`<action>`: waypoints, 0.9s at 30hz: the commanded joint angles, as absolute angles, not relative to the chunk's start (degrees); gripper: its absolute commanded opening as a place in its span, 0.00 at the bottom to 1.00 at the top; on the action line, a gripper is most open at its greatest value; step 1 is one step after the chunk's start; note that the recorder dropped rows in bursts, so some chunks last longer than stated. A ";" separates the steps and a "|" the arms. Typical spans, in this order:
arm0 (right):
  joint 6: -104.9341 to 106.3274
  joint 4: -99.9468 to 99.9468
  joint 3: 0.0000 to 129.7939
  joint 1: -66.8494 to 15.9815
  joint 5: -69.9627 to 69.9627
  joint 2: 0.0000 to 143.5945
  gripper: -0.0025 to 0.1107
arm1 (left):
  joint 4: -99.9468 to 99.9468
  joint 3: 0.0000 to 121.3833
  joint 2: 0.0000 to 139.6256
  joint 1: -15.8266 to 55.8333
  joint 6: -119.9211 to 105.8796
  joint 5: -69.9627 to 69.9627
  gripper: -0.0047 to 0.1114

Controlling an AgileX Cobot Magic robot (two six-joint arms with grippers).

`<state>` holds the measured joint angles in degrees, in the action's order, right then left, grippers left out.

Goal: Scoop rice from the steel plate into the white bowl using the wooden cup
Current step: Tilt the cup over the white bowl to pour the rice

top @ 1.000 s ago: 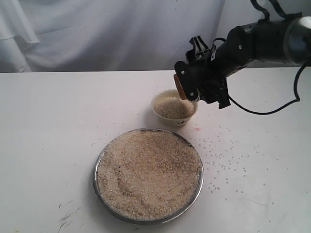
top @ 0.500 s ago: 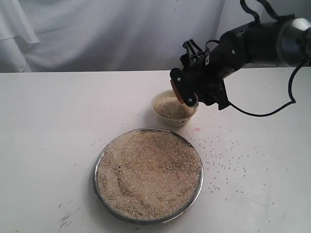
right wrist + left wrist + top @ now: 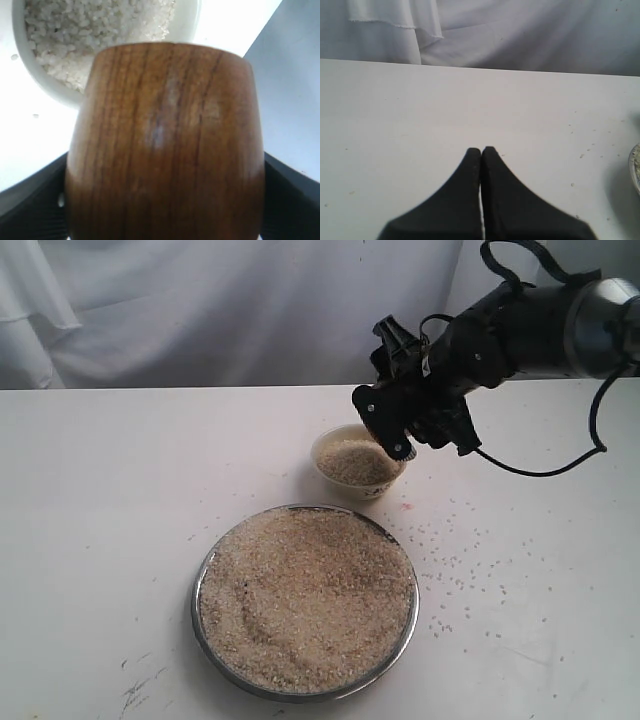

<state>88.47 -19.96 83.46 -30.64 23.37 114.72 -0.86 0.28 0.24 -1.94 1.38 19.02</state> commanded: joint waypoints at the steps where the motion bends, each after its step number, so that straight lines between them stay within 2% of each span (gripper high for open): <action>1: 87.85 -21.10 83.89 -31.38 20.96 114.26 0.02 | -0.79 0.00 0.00 -1.79 1.35 18.27 0.04; 18: 87.52 -24.16 83.89 -31.97 19.89 114.26 0.02 | -0.79 0.00 0.00 -1.79 1.35 18.27 0.04; 27: 71.39 -18.28 83.89 -30.62 22.81 112.18 0.02 | -0.79 0.00 0.00 -1.79 1.35 18.27 0.04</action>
